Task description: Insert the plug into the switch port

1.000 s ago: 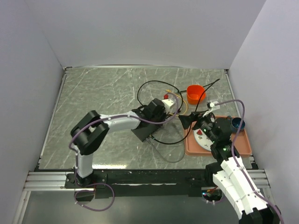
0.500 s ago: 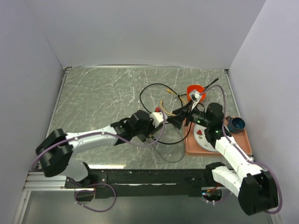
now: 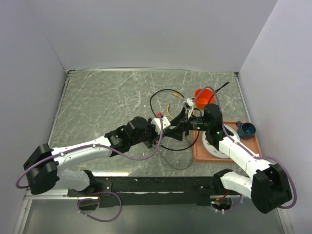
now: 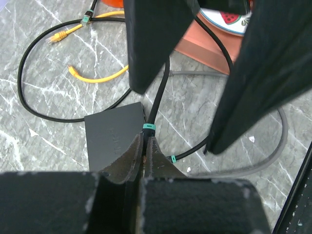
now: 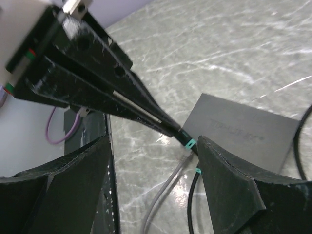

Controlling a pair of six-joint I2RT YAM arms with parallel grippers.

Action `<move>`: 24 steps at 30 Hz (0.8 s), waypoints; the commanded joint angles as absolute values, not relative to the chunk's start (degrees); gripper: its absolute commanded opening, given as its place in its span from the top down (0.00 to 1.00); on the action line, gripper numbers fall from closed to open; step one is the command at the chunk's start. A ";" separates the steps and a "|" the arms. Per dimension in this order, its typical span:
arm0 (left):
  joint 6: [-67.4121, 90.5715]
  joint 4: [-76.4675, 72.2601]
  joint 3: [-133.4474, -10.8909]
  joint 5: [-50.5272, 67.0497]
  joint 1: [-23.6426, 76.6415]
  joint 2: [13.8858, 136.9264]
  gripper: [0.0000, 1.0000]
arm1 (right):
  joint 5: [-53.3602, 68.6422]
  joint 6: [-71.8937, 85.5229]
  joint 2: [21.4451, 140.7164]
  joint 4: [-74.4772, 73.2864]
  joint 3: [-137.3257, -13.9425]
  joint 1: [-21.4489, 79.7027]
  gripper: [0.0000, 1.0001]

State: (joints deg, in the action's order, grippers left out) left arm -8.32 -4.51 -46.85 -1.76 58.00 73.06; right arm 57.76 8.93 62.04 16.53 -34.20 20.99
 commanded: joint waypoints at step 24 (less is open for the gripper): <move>-5.63 -5.01 -50.36 1.67 58.01 69.00 0.99 | 45.18 0.44 67.67 13.63 -36.56 29.53 0.94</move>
State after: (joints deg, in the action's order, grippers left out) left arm -6.46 -2.24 -47.79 0.40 57.80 70.00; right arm 47.20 1.04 67.05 12.62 -34.61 29.12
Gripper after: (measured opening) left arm 0.038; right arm 0.219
